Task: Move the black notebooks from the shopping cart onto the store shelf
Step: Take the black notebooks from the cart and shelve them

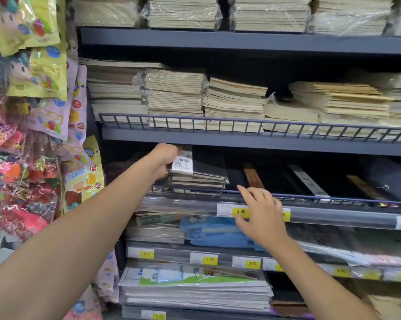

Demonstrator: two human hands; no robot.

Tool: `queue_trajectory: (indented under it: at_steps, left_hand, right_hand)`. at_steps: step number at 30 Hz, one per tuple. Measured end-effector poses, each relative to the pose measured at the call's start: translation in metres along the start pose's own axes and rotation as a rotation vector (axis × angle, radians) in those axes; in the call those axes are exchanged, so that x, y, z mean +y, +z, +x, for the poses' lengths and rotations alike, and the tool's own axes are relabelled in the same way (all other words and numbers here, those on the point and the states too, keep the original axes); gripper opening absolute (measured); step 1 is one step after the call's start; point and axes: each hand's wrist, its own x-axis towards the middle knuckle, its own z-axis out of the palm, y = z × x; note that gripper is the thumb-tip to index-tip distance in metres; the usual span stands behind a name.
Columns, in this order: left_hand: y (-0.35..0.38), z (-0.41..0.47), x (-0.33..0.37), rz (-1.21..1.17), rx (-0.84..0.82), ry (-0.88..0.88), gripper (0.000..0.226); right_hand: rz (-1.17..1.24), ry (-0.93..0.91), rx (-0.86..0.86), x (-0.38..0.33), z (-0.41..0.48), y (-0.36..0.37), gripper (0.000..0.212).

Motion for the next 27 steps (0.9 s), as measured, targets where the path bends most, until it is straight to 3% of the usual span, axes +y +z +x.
queue_trajectory:
  at_steps: [5, 7, 10, 13, 27]
  left_hand:
    - [-0.003, 0.01, -0.004, 0.351, 0.067, 0.003, 0.019]
    - [-0.002, 0.013, -0.007, 0.412, 0.068, 0.016, 0.027]
    - [-0.001, 0.02, -0.014, 0.431, 0.059, 0.006, 0.059]
    - [-0.002, 0.023, -0.016, 0.405, 0.032, 0.019, 0.076]
    - [0.002, 0.032, -0.011, 0.514, 0.008, 0.031, 0.081]
  right_hand:
    - [-0.012, 0.002, 0.016, -0.001, -0.001, 0.005, 0.079]
    - [-0.015, 0.005, 0.021, -0.002, -0.002, 0.005, 0.081]
    - [-0.017, 0.011, 0.031, -0.003, -0.002, 0.007, 0.081]
    - [-0.021, 0.011, 0.04, -0.003, -0.002, 0.007, 0.081]
    - [-0.002, 0.019, 0.066, -0.005, -0.003, 0.01, 0.081]
